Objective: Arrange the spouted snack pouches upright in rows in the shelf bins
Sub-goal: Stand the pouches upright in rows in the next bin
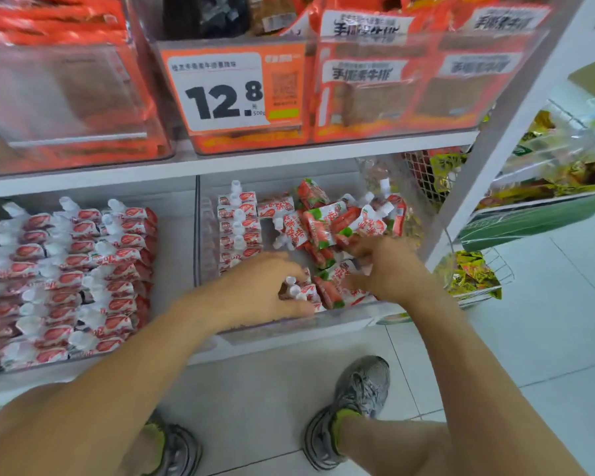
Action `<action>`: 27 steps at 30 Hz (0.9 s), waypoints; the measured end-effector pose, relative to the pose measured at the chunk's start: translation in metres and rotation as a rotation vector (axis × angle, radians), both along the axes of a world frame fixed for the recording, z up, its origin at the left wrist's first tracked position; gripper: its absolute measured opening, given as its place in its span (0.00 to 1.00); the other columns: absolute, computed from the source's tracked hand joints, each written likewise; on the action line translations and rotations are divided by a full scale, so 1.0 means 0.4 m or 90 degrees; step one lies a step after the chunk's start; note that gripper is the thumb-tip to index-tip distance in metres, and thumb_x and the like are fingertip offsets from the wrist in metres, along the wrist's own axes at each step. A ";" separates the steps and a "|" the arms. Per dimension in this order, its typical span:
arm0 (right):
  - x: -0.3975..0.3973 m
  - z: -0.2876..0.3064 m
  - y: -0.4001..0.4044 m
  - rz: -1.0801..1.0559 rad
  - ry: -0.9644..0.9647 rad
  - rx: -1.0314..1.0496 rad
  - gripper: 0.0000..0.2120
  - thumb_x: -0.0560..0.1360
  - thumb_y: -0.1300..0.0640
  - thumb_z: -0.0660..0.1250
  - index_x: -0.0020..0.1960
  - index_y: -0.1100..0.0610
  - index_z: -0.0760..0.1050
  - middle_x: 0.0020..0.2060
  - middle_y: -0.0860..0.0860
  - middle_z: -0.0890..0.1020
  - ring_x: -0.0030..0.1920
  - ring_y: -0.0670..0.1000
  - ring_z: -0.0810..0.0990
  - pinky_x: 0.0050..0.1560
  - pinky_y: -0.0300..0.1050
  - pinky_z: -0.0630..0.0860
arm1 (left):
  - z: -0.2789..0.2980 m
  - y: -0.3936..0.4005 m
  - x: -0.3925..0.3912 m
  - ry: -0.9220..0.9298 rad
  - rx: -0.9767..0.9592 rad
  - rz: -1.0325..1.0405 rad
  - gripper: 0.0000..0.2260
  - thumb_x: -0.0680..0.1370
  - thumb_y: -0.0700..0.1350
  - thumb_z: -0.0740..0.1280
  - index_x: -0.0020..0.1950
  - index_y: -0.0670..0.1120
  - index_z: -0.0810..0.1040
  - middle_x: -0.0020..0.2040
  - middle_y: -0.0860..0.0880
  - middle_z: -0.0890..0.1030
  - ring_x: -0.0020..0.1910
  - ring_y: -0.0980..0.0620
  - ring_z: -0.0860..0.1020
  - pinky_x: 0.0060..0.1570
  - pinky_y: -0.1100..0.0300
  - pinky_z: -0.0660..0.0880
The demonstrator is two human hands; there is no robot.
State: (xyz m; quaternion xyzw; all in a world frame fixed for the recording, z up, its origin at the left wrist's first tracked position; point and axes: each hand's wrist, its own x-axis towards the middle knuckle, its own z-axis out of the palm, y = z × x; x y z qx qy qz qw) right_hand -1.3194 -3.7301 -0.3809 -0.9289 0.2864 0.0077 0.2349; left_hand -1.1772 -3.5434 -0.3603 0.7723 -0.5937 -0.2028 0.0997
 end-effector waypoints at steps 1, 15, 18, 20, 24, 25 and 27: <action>0.007 -0.001 0.009 -0.002 0.018 -0.031 0.18 0.64 0.48 0.79 0.49 0.56 0.81 0.43 0.51 0.83 0.45 0.54 0.81 0.48 0.48 0.79 | -0.003 0.000 0.000 0.000 -0.011 0.000 0.25 0.71 0.67 0.66 0.56 0.49 0.80 0.50 0.52 0.79 0.50 0.55 0.75 0.51 0.54 0.74; 0.017 0.016 0.067 -0.157 0.048 -0.019 0.34 0.60 0.54 0.84 0.60 0.58 0.71 0.59 0.56 0.73 0.48 0.57 0.78 0.46 0.47 0.75 | -0.028 0.024 -0.015 0.051 -0.063 0.071 0.26 0.72 0.66 0.66 0.66 0.55 0.74 0.61 0.56 0.76 0.60 0.56 0.72 0.57 0.60 0.70; 0.008 0.017 0.082 -0.134 0.042 0.149 0.30 0.62 0.51 0.82 0.59 0.54 0.73 0.51 0.50 0.80 0.46 0.51 0.79 0.42 0.43 0.75 | -0.033 0.030 -0.017 0.061 -0.084 0.087 0.26 0.72 0.66 0.67 0.66 0.55 0.74 0.61 0.56 0.77 0.59 0.57 0.72 0.55 0.63 0.69; 0.012 0.003 0.091 -0.090 0.081 0.108 0.26 0.67 0.50 0.78 0.62 0.55 0.75 0.52 0.51 0.81 0.51 0.53 0.80 0.47 0.45 0.77 | -0.030 0.032 -0.021 0.059 -0.098 0.095 0.26 0.72 0.66 0.68 0.66 0.54 0.75 0.60 0.56 0.77 0.59 0.57 0.72 0.55 0.62 0.69; 0.020 0.047 0.055 -0.100 0.059 0.080 0.16 0.70 0.57 0.77 0.57 0.53 0.79 0.44 0.48 0.81 0.46 0.50 0.81 0.44 0.41 0.76 | -0.019 0.036 -0.028 0.064 -0.095 0.102 0.32 0.68 0.72 0.63 0.59 0.49 0.78 0.52 0.51 0.80 0.51 0.56 0.73 0.51 0.55 0.73; 0.016 0.071 0.042 -0.112 0.028 0.104 0.15 0.69 0.58 0.77 0.54 0.51 0.79 0.43 0.45 0.81 0.44 0.48 0.82 0.41 0.39 0.75 | -0.015 0.037 -0.028 0.071 -0.098 0.106 0.32 0.68 0.72 0.63 0.59 0.49 0.78 0.51 0.50 0.80 0.50 0.55 0.73 0.50 0.55 0.73; 0.020 0.126 0.033 -0.122 -0.112 0.146 0.13 0.68 0.58 0.79 0.49 0.48 0.80 0.43 0.43 0.83 0.42 0.42 0.82 0.37 0.35 0.75 | -0.011 0.036 -0.029 0.083 -0.105 0.115 0.28 0.70 0.67 0.68 0.62 0.51 0.78 0.52 0.51 0.80 0.51 0.55 0.74 0.50 0.57 0.72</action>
